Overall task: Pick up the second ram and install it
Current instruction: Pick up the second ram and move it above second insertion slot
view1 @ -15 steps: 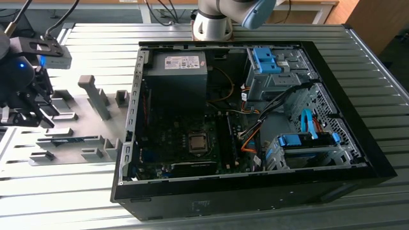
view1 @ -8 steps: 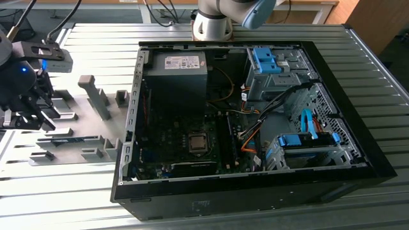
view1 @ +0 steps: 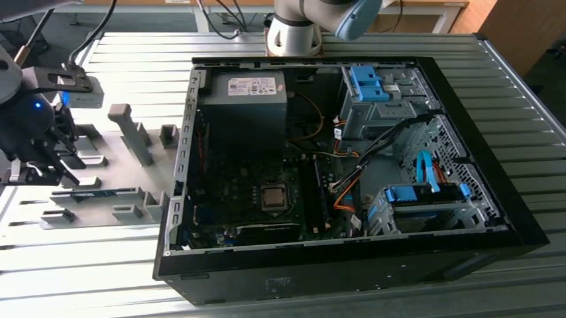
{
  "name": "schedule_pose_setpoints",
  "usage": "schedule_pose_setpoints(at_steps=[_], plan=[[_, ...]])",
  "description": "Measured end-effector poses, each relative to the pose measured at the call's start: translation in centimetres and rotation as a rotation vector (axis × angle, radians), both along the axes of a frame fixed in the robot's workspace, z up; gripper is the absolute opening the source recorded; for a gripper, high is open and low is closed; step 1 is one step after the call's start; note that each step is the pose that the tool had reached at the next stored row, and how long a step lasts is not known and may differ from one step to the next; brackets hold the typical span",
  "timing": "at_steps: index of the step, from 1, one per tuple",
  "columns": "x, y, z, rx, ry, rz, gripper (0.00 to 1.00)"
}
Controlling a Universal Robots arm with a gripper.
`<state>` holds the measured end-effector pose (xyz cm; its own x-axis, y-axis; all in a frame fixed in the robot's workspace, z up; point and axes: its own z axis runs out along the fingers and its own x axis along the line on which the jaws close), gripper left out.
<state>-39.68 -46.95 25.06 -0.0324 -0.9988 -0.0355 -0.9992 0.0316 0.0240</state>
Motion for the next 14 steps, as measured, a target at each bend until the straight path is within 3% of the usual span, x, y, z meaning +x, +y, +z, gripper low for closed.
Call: schedule_pose_setpoints(at_steps=[5,14], plan=[[-0.01,-0.30,-0.80,0.0000,-0.0001,0.000,0.37],[0.00,-0.30,-0.87,0.0000,0.0000,0.000,0.37]])
